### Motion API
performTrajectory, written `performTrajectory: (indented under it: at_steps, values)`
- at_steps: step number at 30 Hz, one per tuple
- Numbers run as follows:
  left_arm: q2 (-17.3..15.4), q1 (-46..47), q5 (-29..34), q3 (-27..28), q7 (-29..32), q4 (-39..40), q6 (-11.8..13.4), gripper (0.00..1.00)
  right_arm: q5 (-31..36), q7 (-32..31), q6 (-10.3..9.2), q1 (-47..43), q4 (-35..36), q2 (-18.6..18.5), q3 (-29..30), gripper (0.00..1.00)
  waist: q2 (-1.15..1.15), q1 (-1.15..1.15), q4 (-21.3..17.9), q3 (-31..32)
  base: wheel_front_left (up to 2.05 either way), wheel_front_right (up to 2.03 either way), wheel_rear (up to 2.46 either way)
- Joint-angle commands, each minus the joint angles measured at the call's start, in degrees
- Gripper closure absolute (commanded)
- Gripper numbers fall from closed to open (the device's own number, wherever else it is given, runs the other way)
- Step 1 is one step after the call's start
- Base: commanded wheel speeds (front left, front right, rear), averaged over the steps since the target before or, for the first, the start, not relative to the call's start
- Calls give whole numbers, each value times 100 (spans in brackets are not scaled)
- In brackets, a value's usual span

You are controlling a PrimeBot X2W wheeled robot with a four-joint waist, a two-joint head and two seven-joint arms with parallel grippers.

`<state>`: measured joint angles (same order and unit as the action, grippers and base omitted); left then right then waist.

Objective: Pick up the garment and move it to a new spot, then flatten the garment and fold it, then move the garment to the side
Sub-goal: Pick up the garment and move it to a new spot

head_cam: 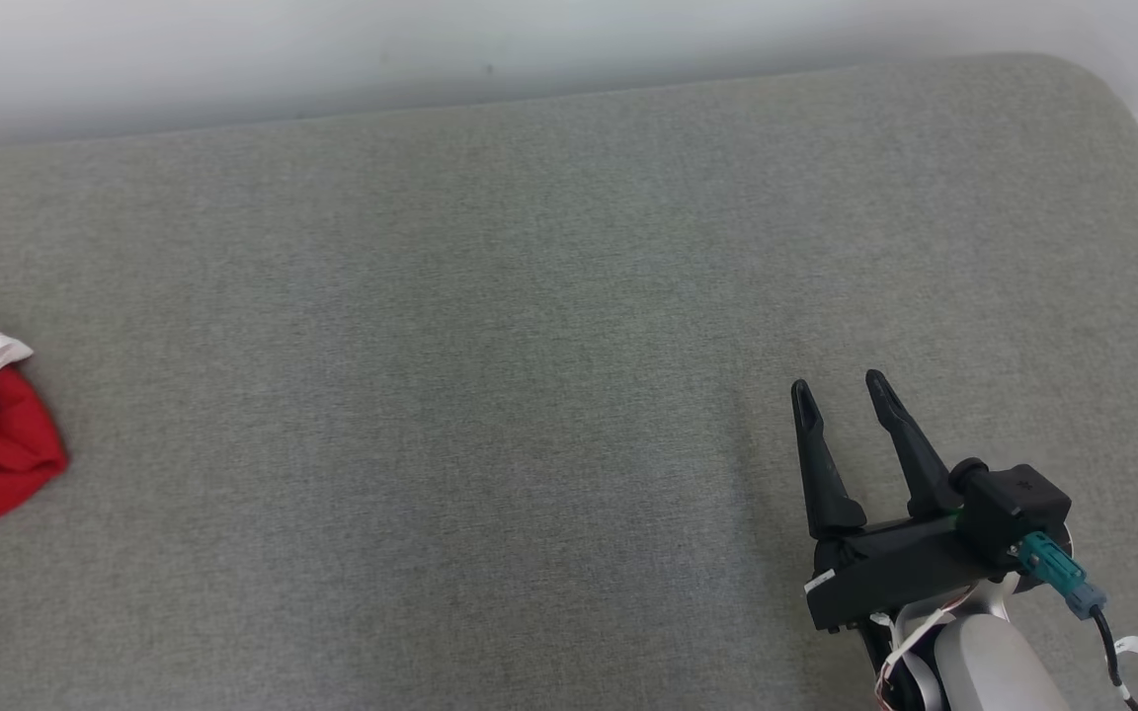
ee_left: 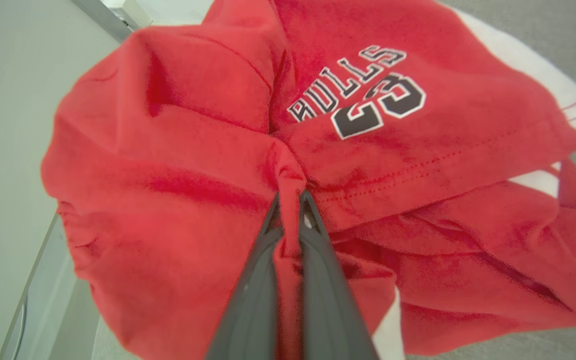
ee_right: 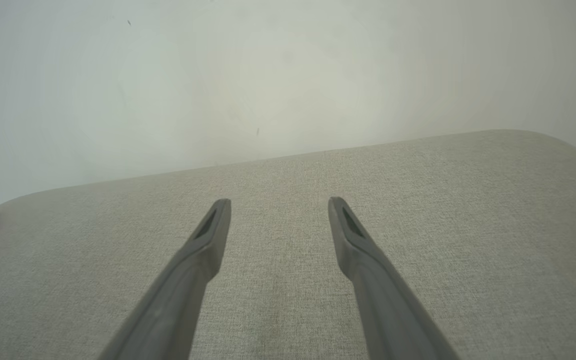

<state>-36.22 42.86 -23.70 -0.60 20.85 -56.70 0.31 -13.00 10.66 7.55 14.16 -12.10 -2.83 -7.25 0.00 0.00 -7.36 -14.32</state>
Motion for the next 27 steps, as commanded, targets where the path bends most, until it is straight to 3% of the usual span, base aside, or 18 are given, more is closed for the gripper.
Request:
performTrajectory:
  at_steps: [1,9,14,20,27]
  values:
    - [-13,107,72,-44,-166,55,-71,100,33,4,-12,-22,5,-9,17,0,0,0,105,62,0,0,0]
    - [67,741,181,-210,-1098,475,-321,100,66,-34,-12,-137,-4,-8,91,0,0,0,391,247,0,0,0]
    - [286,1433,281,-568,-1529,1225,-586,100,-23,-24,-12,-160,-33,-10,70,0,0,0,463,437,0,0,0]
    - [800,1844,84,-966,-1332,2492,-712,100,-99,9,-12,-269,-50,-11,97,0,0,0,253,551,0,0,0]
    - [1359,1729,-223,-1369,-830,4065,-707,100,-176,83,-12,-257,-100,-7,132,0,0,0,-303,513,0,0,0]
